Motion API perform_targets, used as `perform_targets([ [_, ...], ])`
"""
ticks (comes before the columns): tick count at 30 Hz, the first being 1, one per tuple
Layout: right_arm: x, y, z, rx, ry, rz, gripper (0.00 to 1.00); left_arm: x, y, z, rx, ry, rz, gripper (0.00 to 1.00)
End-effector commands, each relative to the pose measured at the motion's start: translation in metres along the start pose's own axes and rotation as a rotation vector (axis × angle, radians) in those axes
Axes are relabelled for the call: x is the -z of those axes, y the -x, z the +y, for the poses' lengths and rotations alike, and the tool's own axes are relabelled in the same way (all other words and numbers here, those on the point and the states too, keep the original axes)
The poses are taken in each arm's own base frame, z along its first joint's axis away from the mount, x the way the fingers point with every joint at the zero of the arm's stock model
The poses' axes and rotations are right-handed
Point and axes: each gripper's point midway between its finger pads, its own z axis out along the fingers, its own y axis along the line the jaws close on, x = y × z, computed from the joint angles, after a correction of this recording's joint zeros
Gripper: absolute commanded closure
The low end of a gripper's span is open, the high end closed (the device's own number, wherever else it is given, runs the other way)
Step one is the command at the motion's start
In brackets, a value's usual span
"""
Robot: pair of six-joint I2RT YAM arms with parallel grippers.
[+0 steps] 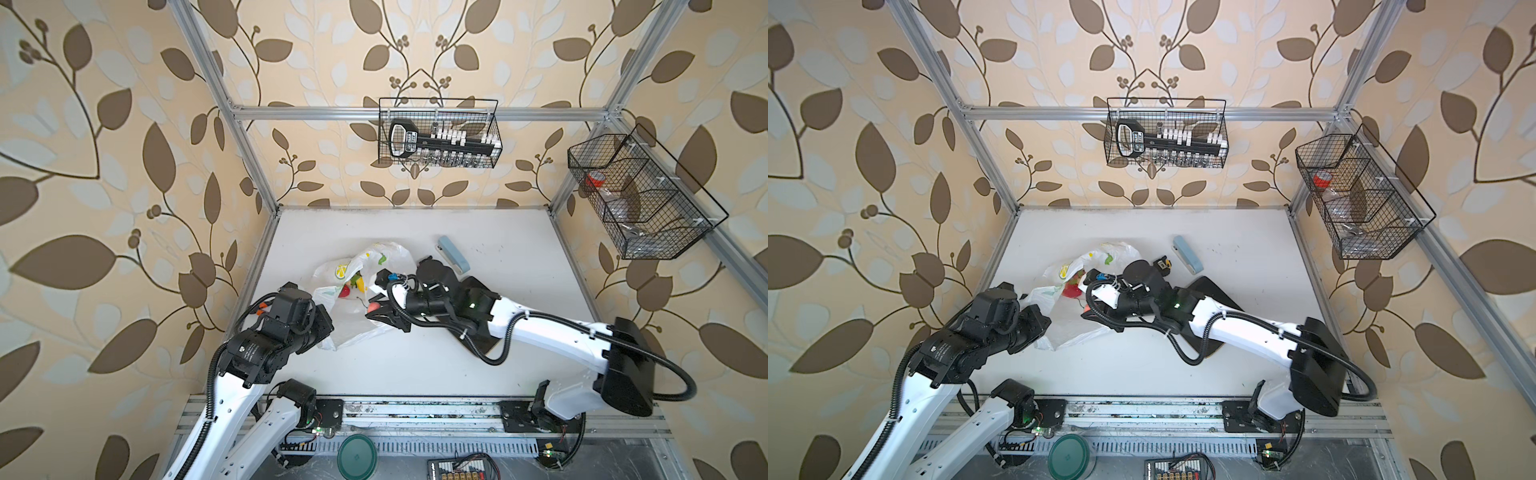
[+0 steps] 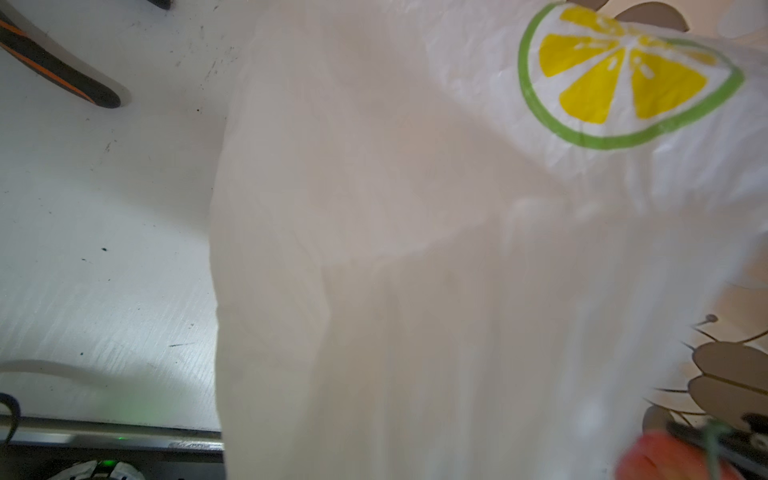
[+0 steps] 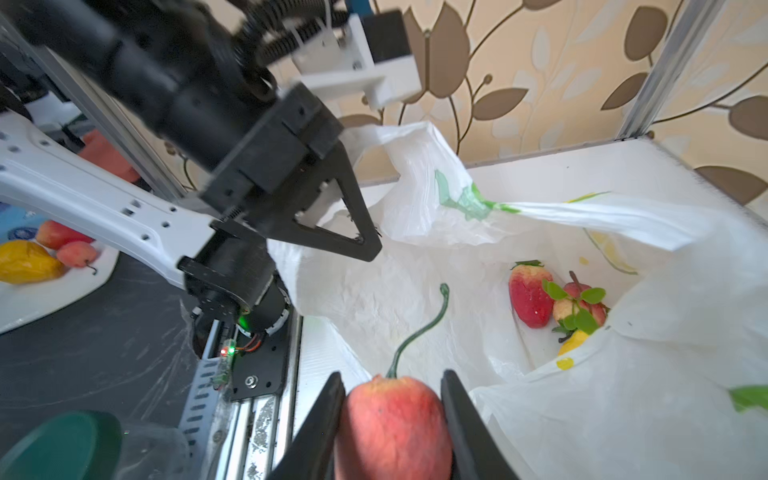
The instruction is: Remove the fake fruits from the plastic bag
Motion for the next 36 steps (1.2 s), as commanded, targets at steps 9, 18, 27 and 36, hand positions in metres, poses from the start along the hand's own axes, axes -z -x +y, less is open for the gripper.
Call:
perform_targets([
  [9, 0.14, -0.12, -0.112, -0.62, -0.832, 0.045, 0.69, -0.002, 0.003, -0.009, -0.009, -0.023, -0.003, 1.0],
  [18, 0.169, -0.217, -0.162, -0.901, -1.052, 0.199, 0.69, -0.003, 0.003, -0.012, -0.031, -0.028, 0.013, 1.0],
  [27, 0.146, -0.255, -0.184, -0.904, -1.017, 0.295, 0.67, 0.0, 0.0, -0.014, -0.066, -0.034, 0.025, 1.0],
  [36, 0.141, -0.284, -0.188, -0.906, -1.027, 0.388, 0.58, 0.001, -0.002, -0.014, -0.081, -0.041, 0.034, 1.0],
])
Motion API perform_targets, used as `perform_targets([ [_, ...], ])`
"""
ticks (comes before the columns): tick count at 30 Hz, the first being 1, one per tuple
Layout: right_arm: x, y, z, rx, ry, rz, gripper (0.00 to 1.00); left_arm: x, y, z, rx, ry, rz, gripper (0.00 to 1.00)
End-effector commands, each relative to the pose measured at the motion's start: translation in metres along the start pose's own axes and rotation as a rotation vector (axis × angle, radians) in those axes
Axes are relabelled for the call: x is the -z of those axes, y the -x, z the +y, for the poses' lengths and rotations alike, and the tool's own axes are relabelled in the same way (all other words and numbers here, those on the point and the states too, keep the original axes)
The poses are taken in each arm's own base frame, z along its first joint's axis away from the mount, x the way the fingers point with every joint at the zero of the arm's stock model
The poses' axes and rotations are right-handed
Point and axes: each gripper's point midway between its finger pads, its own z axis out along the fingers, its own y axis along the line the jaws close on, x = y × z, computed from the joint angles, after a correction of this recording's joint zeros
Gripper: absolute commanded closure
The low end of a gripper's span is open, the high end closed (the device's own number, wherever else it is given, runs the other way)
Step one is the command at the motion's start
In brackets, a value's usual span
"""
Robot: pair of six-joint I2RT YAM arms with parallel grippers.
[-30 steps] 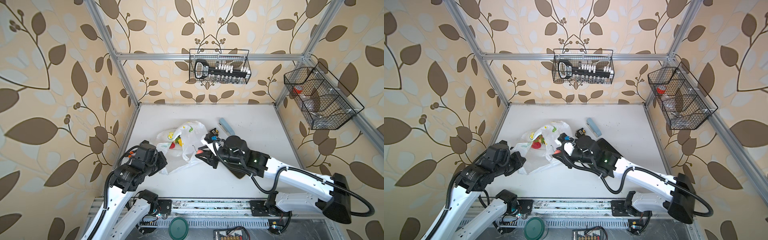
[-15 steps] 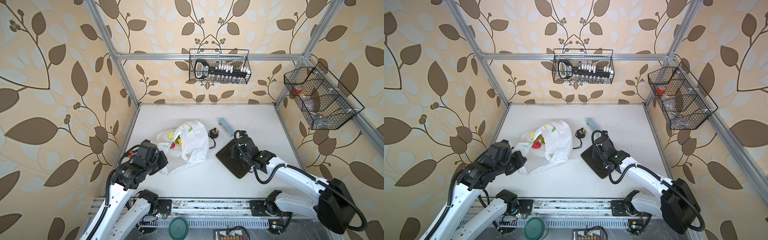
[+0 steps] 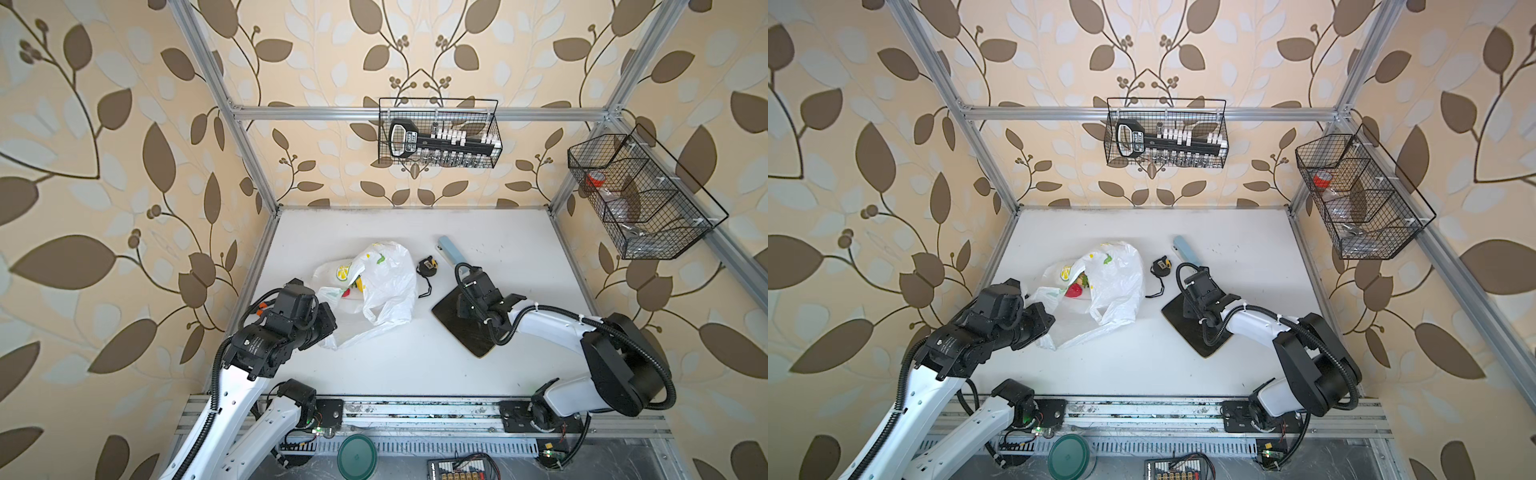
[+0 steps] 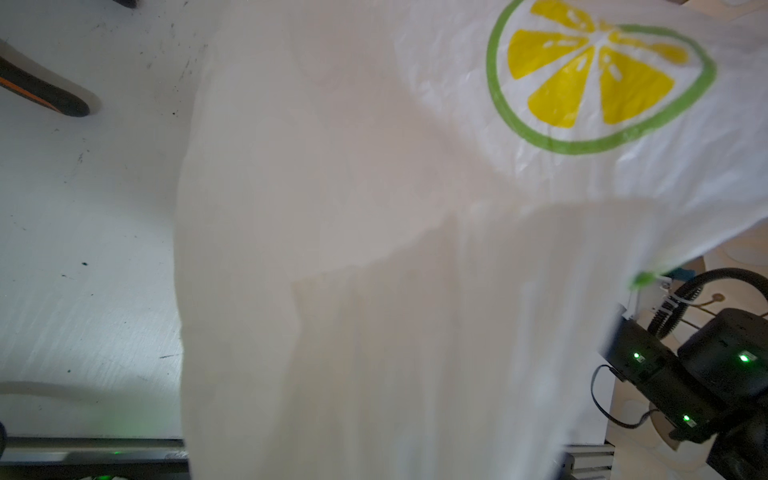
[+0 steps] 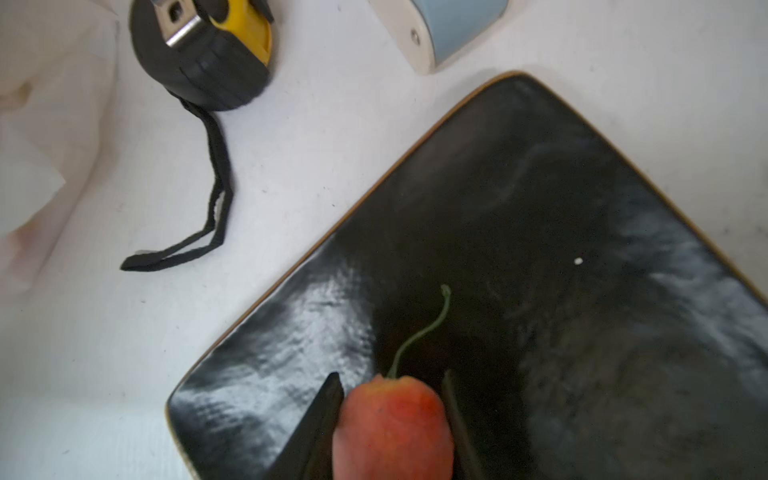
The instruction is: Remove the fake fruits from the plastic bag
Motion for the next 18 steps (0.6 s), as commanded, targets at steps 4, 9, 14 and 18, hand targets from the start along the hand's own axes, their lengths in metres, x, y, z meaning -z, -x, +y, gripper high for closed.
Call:
perform_targets([
  [4, 0.0, 0.003, 0.001, 0.017, 0.004, -0.002, 0.42, 0.008, 0.0, -0.008, -0.037, -0.035, -0.004, 1.0],
  [9, 0.024, 0.019, 0.008, 0.034, 0.033, -0.035, 0.37, 0.008, 0.001, -0.009, -0.043, -0.036, -0.005, 1.0],
  [14, 0.088, 0.047, 0.073, 0.195, 0.25, -0.212, 0.42, 0.011, 0.004, -0.013, -0.044, -0.051, -0.018, 1.0],
  [18, 0.142, 0.042, 0.155, 0.399, 0.503, -0.356, 0.47, 0.012, 0.005, -0.014, -0.044, -0.058, -0.022, 1.0],
])
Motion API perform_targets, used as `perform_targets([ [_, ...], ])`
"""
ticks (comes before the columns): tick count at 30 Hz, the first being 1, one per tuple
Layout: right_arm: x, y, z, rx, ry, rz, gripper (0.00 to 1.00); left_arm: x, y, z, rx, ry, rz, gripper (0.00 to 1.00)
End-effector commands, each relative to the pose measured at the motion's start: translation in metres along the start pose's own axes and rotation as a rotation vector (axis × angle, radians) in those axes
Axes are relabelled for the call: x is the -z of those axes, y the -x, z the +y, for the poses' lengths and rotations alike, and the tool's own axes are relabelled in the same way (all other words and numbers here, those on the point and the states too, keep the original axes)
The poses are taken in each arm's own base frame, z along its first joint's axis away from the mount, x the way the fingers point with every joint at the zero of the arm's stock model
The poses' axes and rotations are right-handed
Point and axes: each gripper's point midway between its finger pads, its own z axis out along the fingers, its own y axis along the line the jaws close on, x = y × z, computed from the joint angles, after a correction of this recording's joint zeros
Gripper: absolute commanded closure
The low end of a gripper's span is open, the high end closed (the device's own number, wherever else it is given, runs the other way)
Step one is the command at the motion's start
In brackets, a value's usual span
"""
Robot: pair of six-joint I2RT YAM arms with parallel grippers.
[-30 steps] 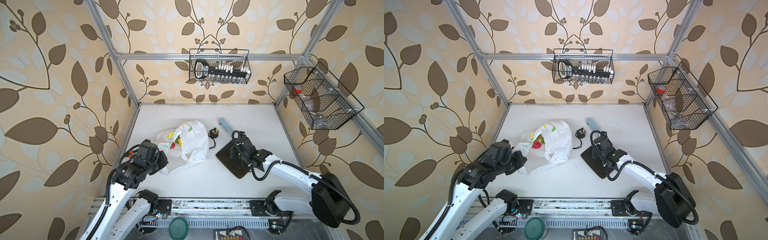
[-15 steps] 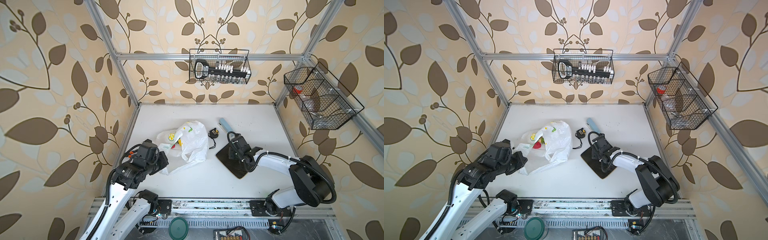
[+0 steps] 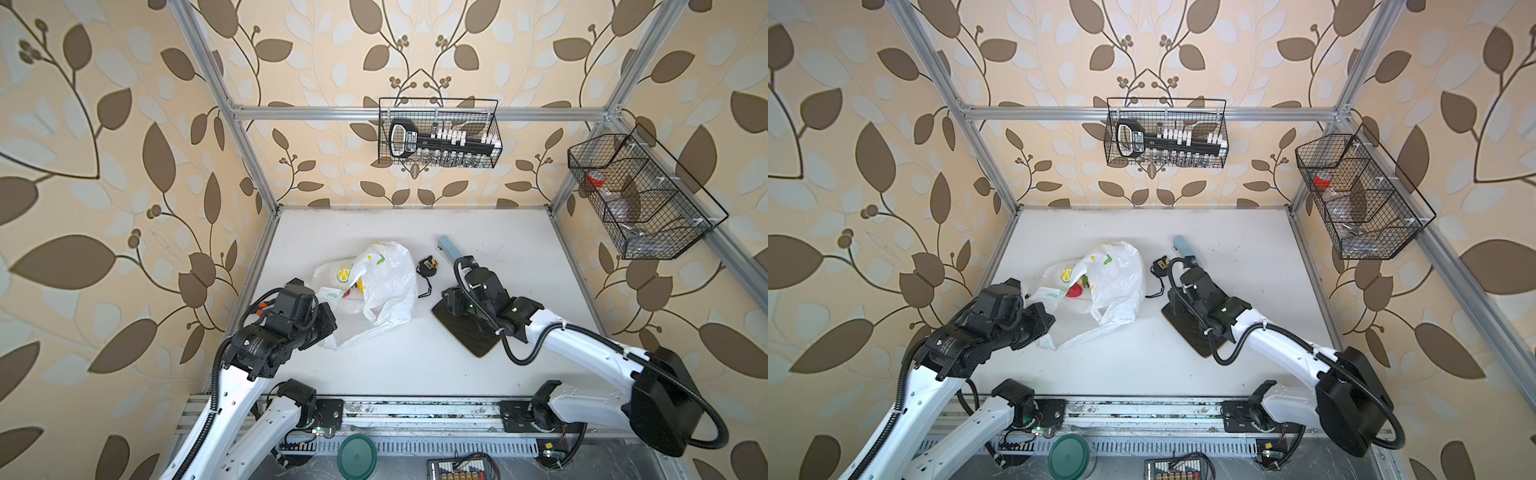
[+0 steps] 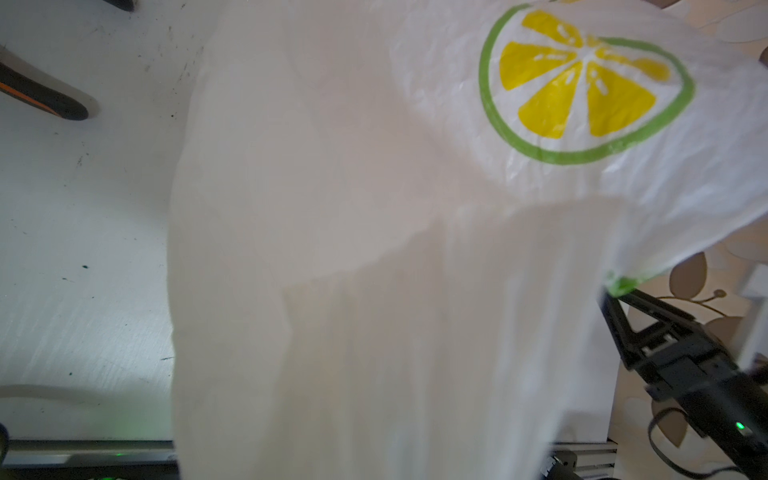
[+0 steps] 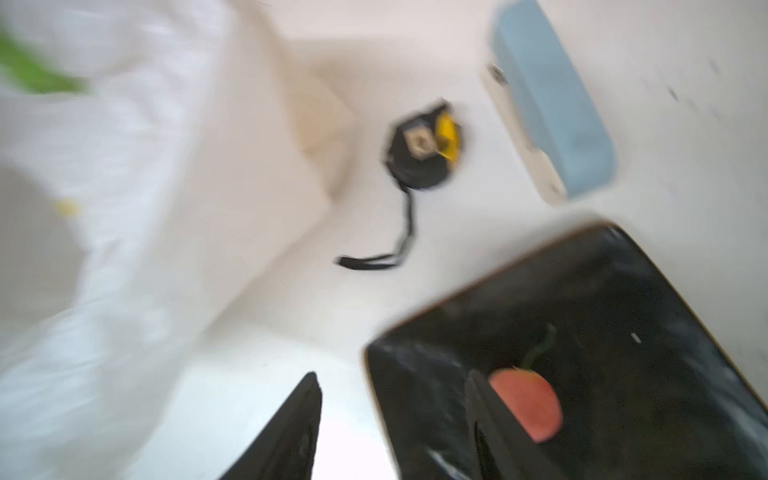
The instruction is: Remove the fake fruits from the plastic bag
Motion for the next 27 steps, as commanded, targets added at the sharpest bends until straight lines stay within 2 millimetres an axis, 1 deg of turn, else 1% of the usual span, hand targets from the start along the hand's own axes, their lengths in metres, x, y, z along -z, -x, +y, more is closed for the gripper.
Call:
perform_targets([
  [1, 0.017, 0.024, 0.079, 0.212, 0.22, -0.123, 0.48, 0.011, 0.005, -0.014, -0.036, -0.056, -0.021, 1.0],
  [2, 0.02, 0.025, 0.102, 0.283, 0.27, -0.147, 0.5, 0.011, 0.004, -0.014, -0.034, -0.059, -0.019, 1.0],
  [4, 0.021, 0.023, 0.141, 0.403, 0.343, -0.183, 0.53, 0.012, 0.005, -0.015, -0.031, -0.063, -0.019, 1.0],
  [5, 0.018, 0.021, 0.157, 0.449, 0.377, -0.189, 0.54, 0.013, 0.005, -0.016, -0.029, -0.065, -0.02, 1.0],
  [8, -0.003, 0.017, 0.192, 0.493, 0.44, -0.182, 0.6, 0.015, 0.006, -0.017, -0.023, -0.073, -0.028, 1.0],
  [11, -0.028, 0.007, 0.219, 0.46, 0.498, -0.148, 0.65, 0.019, 0.01, -0.02, -0.012, -0.092, -0.056, 1.0],
  [14, -0.055, -0.009, 0.236, 0.373, 0.537, -0.07, 0.7, 0.026, 0.02, -0.029, -0.004, -0.127, -0.103, 1.0],
  [17, -0.074, -0.02, 0.25, 0.308, 0.577, -0.014, 0.74, 0.033, 0.029, -0.041, -0.004, -0.176, -0.144, 1.0],
  [19, -0.089, -0.03, 0.254, 0.29, 0.578, 0.022, 0.75, 0.036, 0.033, -0.047, -0.003, -0.201, -0.155, 1.0],
  [20, -0.098, -0.032, 0.256, 0.275, 0.571, 0.032, 0.76, 0.037, 0.034, -0.05, -0.001, -0.214, -0.154, 1.0],
  [23, -0.127, -0.034, 0.256, 0.225, 0.533, 0.053, 0.76, 0.037, 0.031, -0.053, -0.006, -0.226, -0.138, 1.0],
  [27, -0.16, -0.024, 0.253, 0.14, 0.49, 0.044, 0.75, 0.035, 0.025, -0.045, -0.012, -0.196, -0.112, 1.0],
])
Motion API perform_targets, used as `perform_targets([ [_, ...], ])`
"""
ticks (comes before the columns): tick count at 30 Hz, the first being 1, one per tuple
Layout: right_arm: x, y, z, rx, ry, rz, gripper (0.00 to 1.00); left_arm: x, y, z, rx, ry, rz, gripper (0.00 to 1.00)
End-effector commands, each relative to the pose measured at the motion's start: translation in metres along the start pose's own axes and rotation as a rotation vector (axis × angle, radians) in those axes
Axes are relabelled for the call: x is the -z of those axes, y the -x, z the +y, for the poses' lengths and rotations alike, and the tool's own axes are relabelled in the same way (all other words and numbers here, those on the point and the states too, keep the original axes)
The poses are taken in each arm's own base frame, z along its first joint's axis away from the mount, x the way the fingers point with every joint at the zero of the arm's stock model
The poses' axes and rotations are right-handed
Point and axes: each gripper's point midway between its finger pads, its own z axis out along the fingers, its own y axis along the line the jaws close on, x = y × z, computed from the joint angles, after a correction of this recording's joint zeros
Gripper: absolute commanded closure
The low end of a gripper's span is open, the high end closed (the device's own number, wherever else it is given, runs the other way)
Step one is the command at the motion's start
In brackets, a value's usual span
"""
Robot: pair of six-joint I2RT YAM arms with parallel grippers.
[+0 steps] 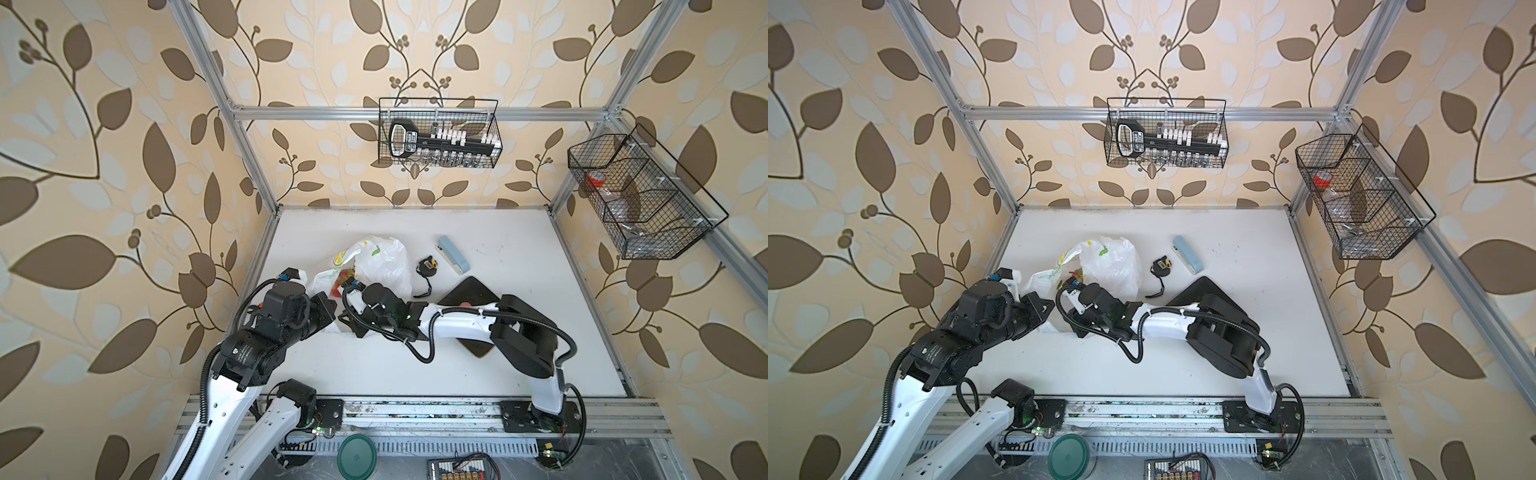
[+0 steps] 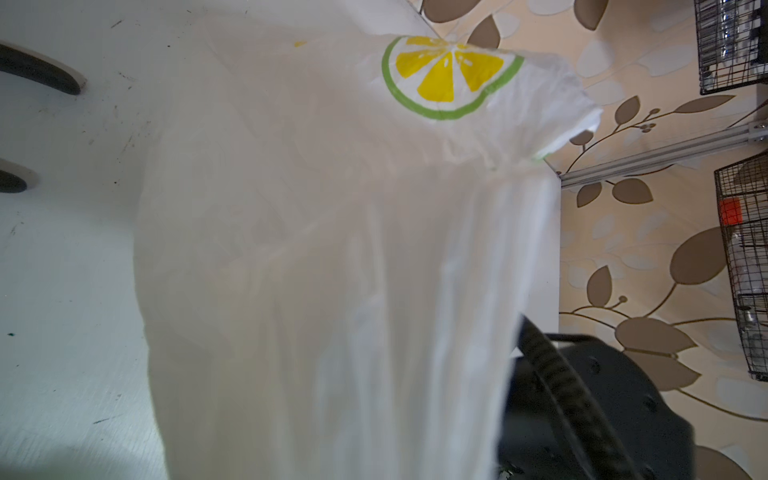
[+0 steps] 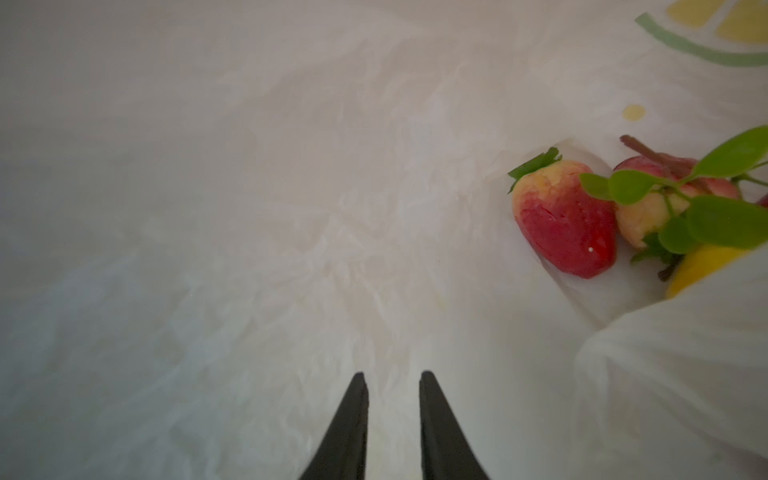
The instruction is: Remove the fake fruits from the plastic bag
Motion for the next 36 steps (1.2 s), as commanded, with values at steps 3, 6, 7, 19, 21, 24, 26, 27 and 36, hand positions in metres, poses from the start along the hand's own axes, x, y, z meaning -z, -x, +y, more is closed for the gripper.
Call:
perform_targets([
  [3, -0.033, 0.019, -0.039, -0.149, -0.102, -0.056, 0.7, 0.007, -0.006, -0.005, 0.0, -0.024, 0.03, 1.0],
  [6, -0.042, 0.023, -0.068, -0.172, -0.212, -0.069, 0.61, 0.004, -0.013, -0.003, 0.003, -0.025, 0.063, 1.0],
  [7, -0.041, 0.025, -0.079, -0.171, -0.26, -0.076, 0.58, 0.003, -0.016, -0.002, 0.001, -0.028, 0.074, 1.0],
  [19, -0.001, 0.01, -0.18, -0.186, -0.626, -0.031, 0.39, 0.006, -0.044, 0.036, -0.044, 0.099, 0.165, 1.0],
  [21, -0.002, 0.01, -0.18, -0.196, -0.61, -0.028, 0.37, 0.006, -0.049, 0.041, -0.058, 0.116, 0.179, 1.0],
  [24, -0.006, 0.012, -0.18, -0.188, -0.603, -0.026, 0.35, 0.005, -0.052, 0.046, -0.066, 0.129, 0.19, 1.0],
  [26, -0.006, 0.014, -0.183, -0.187, -0.619, -0.029, 0.33, 0.005, -0.052, 0.046, -0.071, 0.13, 0.192, 1.0],
  [27, -0.006, 0.014, -0.185, -0.187, -0.625, -0.03, 0.31, 0.004, -0.051, 0.046, -0.071, 0.131, 0.193, 1.0],
  [36, -0.028, 0.0, -0.188, -0.117, -0.571, 0.034, 0.25, 0.0, -0.05, 0.042, -0.077, 0.126, 0.202, 1.0],
])
